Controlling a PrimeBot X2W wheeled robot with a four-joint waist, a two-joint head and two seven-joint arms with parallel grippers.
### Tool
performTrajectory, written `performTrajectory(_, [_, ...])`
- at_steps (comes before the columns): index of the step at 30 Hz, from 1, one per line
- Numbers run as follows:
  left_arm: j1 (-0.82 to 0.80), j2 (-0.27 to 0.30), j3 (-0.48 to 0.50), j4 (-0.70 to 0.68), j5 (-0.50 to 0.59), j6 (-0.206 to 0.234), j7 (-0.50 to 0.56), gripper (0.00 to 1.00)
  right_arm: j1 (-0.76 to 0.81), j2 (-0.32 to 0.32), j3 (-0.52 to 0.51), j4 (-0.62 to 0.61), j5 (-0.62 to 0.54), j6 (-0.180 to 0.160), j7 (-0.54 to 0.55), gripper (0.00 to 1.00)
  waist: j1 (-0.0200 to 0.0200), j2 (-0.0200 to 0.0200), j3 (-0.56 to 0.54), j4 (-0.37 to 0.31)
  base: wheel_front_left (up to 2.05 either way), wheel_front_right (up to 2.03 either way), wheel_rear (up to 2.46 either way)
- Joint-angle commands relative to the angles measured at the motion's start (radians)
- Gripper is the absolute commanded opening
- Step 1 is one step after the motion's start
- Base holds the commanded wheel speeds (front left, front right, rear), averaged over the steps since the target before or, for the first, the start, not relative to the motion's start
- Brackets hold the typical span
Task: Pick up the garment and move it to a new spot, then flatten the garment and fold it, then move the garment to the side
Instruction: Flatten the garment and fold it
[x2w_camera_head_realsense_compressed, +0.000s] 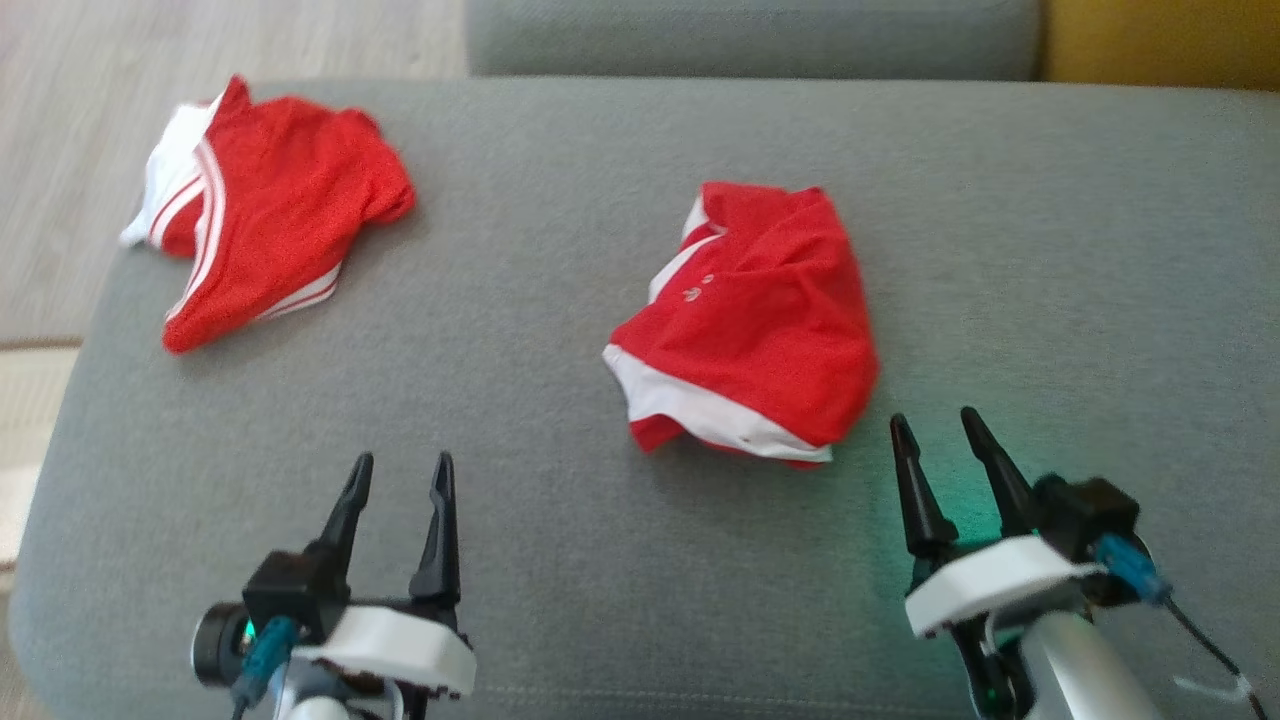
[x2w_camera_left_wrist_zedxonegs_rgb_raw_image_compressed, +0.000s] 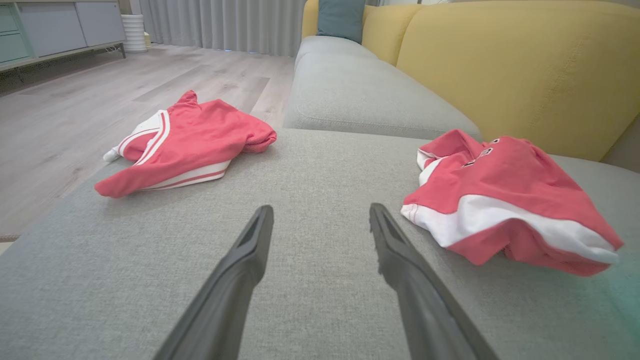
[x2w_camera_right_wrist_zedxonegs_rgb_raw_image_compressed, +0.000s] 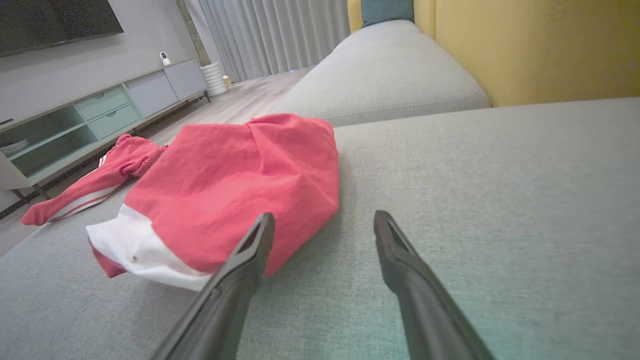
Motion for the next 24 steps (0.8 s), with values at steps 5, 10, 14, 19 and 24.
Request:
performTrajectory(5, [-0.071,-0.005,0.013,-0.043,-0.005,0.002,-0.012,1.00,-0.130,-0.004,0.036,0.105,0.048,-0.001,-0.006,1.00,0.0000,0.0000,0.067,0.068,0.00,0.00,0.00])
performTrajectory(10, [-0.088,-0.005,0.001,-0.047,-0.009,0.009,-0.012,1.00,-0.212,-0.004,0.059,0.228,0.125,-0.001,-0.006,1.00,0.0000,0.0000,0.099,0.109,0.00,0.00,0.00])
performTrajectory(14, [-0.095,-0.005,-0.005,-0.046,-0.013,0.012,-0.012,1.00,-0.272,-0.004,0.111,0.347,0.206,-0.001,-0.006,0.87,0.0000,0.0000,0.110,0.129,0.00,0.00,0.00])
performTrajectory(19, [-0.099,-0.005,-0.005,-0.048,-0.015,0.018,-0.012,1.00,-0.335,-0.004,0.144,0.405,0.250,-0.001,-0.006,0.00,0.0000,0.0000,0.113,0.133,0.00,0.00,0.00])
performTrajectory(24, [-0.092,-0.005,0.003,-0.052,-0.015,0.022,-0.012,1.00,-0.348,-0.004,0.081,0.354,0.192,-0.001,-0.006,0.00,0.0000,0.0000,0.102,0.108,0.00,0.00,0.00])
